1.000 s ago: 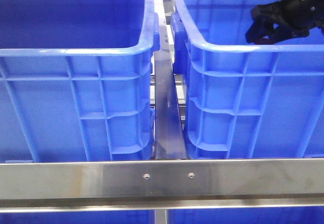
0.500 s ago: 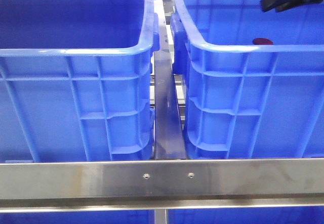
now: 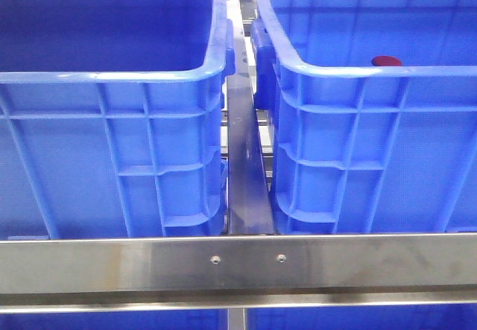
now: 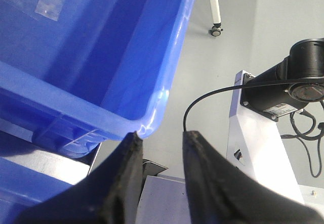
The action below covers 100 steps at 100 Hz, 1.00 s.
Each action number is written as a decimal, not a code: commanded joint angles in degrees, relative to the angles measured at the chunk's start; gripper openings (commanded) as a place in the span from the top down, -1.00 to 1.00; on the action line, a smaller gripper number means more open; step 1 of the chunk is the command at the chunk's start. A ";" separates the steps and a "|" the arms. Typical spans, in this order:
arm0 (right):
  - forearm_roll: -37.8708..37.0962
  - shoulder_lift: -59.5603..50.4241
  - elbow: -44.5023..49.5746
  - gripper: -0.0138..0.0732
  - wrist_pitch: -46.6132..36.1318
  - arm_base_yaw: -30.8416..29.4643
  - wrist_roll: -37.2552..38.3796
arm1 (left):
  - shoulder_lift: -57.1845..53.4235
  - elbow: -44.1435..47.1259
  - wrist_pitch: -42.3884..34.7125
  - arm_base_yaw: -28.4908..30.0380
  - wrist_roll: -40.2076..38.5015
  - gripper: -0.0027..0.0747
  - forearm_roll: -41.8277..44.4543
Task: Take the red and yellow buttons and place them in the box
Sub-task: 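Open the right gripper to release the red button in the bin, then lower the left gripper into the button bin toward a yellow button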
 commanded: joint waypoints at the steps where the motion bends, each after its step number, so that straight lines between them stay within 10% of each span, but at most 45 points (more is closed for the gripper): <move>1: 1.71 -5.70 1.32 0.84 -1.15 -0.18 -0.42 | -2.72 -1.80 2.19 0.08 -0.33 0.42 -4.13; 100: 1.84 -32.51 18.35 0.84 0.23 -0.18 -0.42 | -2.72 -1.80 2.22 2.28 -0.33 0.35 -1.57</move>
